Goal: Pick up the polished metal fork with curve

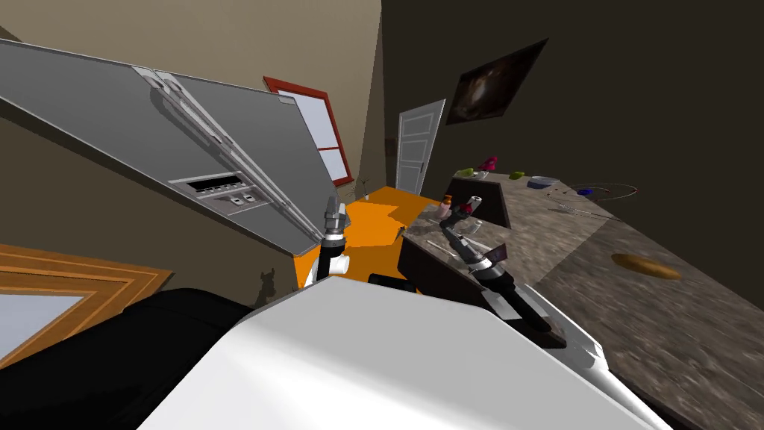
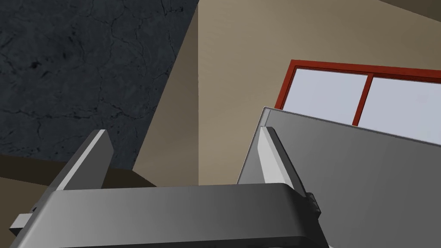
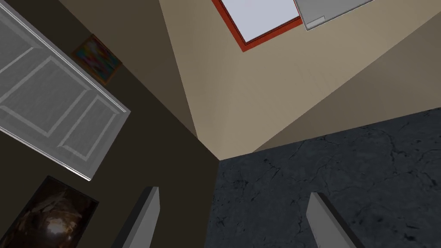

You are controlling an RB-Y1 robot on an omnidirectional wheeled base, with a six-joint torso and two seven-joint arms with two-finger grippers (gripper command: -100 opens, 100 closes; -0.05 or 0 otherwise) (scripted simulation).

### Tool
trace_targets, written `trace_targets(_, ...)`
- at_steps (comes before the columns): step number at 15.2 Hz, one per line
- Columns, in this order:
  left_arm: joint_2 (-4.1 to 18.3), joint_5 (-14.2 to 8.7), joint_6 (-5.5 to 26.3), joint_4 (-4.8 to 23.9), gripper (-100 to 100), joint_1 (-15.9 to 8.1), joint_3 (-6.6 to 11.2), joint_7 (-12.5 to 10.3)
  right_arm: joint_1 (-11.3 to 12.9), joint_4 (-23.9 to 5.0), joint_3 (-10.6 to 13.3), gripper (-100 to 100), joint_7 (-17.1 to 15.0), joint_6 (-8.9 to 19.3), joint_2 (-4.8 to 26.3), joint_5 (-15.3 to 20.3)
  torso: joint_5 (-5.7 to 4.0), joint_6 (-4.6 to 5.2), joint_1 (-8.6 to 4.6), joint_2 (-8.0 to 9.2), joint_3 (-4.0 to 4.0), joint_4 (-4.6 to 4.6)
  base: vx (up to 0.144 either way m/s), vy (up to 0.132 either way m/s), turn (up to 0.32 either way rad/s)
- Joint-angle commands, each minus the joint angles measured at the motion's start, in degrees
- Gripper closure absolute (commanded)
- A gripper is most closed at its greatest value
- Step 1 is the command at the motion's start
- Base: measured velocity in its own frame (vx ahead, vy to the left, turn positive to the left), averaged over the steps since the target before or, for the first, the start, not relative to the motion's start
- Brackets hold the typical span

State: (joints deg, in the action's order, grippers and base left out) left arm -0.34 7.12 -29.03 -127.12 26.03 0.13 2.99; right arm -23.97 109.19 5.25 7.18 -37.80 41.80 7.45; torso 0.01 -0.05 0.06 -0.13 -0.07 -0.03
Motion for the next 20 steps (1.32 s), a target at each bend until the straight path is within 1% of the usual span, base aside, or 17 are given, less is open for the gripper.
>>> trace_targets(1, 0.0, 0.0, 0.0, 0.0, 0, 0.0, 0.0, 0.0, 0.16, -2.69, 0.69, -100, 0.01, -0.67, 2.86, 0.9, 0.0, 0.0, 0.0, 0.0, 0.0, 0.0, 0.025, 0.015, 0.187)
trace_targets(2, 0.0, 0.0, 0.0, 0.0, 0, 0.0, 0.0, 0.0, 0.16, -2.69, 0.69, -100, 0.01, -0.67, 3.12, 0.9, 0.0, 0.03, 0.0, 0.0, 0.0, 0.0, 0.019, 0.007, 0.041)
trace_targets(3, 0.0, 0.0, 0.0, 0.0, 0, 0.01, 0.01, 0.0, 0.39, -4.76, 1.64, -100, 0.03, -0.97, 5.02, 2.08, 0.0, 0.06, -0.01, 0.01, 0.0, 0.0, 0.02, 0.011, 0.12)
trace_targets(4, 0.0, 0.0, 0.0, 0.0, 0, 0.0, 0.0, 0.0, 0.39, -5.12, 1.64, -100, 0.03, -0.97, 6.13, 2.08, 0.0, 0.04, -0.01, 0.02, 0.01, 0.0, 0.019, 0.012, 0.152)
trace_targets(7, 0.0, 0.0, 0.0, 0.0, 0, 0.0, 0.0, 0.0, 0.81, -9.11, 3.63, -100, 0.06, -1.6, 10.62, 4.48, 0.01, 0.02, 0.02, 0.0, 0.0, 0.0, 0.02, 0.02, 0.201)
trace_targets(8, 0.0, 0.0, 0.0, 0.0, 0, 0.0, 0.0, 0.0, 0.81, -9.91, 3.63, -100, 0.06, -1.6, 12.09, 4.48, 0.01, 0.01, 0.04, 0.0, 0.0, 0.0, 0.022, 0.019, 0.161)
trace_targets(9, 0.0, 0.0, 0.0, 0.0, 0, 0.0, 0.0, 0.0, 0.81, -10.02, 3.63, -100, 0.06, -1.6, 12.09, 4.48, 0.01, 0.03, 0.03, 0.0, 0.0, 0.0, 0.016, 0.01, 0.044)
trace_targets(10, 0.0, 0.0, 0.0, 0.0, 0, 0.01, 0.01, 0.0, 1.0, -12.46, 4.66, -100, 0.07, -1.92, 14.27, 5.68, 0.0, 0.06, 0.01, 0.02, 0.01, 0.0, 0.015, 0.016, 0.135)
trace_targets(11, 0.0, 0.0, 0.0, 0.0, 0, 0.0, 0.0, 0.0, 1.0, -12.47, 4.66, -100, 0.07, -1.92, 15.03, 5.68, 0.01, 0.04, 0.02, 0.04, 0.02, 0.0, 0.014, 0.017, 0.161)
trace_targets(12, 0.0, 0.0, 0.0, 0.0, 0, 0.0, 0.0, 0.0, 1.16, -14.4, 5.71, -100, 0.08, -2.25, 16.39, 6.89, 0.01, 0.03, 0.03, 0.04, 0.02, 0.01, 0.013, 0.024, 0.207)
trace_targets(13, 0.0, 0.0, 0.0, 0.0, 0, 0.0, 0.0, 0.0, 1.16, -14.9, 5.71, -100, 0.08, -2.25, 17.73, 6.89, 0.01, 0.01, 0.05, 0.04, 0.02, 0.01, 0.013, 0.021, 0.17)
trace_targets(14, 0.0, 0.0, 0.0, 0.0, 0, 0.0, 0.0, 0.0, 1.16, -14.9, 5.71, -100, 0.08, -2.25, 17.91, 6.89, 0.02, 0.02, 0.05, 0.03, 0.02, 0.01, 0.011, 0.012, 0.058)
trace_targets(15, 0.0, 0.0, 0.0, 0.0, 0, 0.01, 0.01, 0.0, 1.31, -16.73, 6.78, -100, 0.08, -2.58, 19.99, 8.1, 0.01, 0.06, 0.04, 0.05, 0.03, 0.01, 0.011, 0.022, 0.147)
trace_targets(17, 0.0, 0.0, 0.0, 0.0, 0, 0.0, 0.0, 0.0, 1.31, -17.3, 6.78, -100, 0.08, -2.58, 20.73, 8.1, 0.02, 0.04, 0.05, 0.06, 0.03, 0.01, 0.008, 0.018, 0.113)
trace_targets(18, 0.0, 0.0, 0.0, 0.0, 0, 0.01, 0.01, 0.0, 1.43, -19.67, 7.87, -100, 0.09, -2.92, 22.78, 9.29, 0.02, 0.06, 0.04, 0.07, 0.04, 0.02, 0.007, 0.021, 0.127)
trace_targets(19, 0.0, 0.0, 0.0, 0.0, 0, 0.0, 0.0, 0.0, 1.43, -19.67, 7.87, -100, 0.09, -2.92, 23.49, 9.29, 0.02, 0.04, 0.05, 0.08, 0.04, 0.02, 0.007, 0.025, 0.14)
trace_targets(20, 0.0, 0.0, 0.0, 0.0, 0, 0.0, 0.0, 0.0, 1.52, -21.98, 8.98, -100, 0.09, -3.26, 25.09, 10.48, 0.02, 0.04, 0.07, 0.08, 0.05, 0.02, 0.004, 0.032, 0.185)
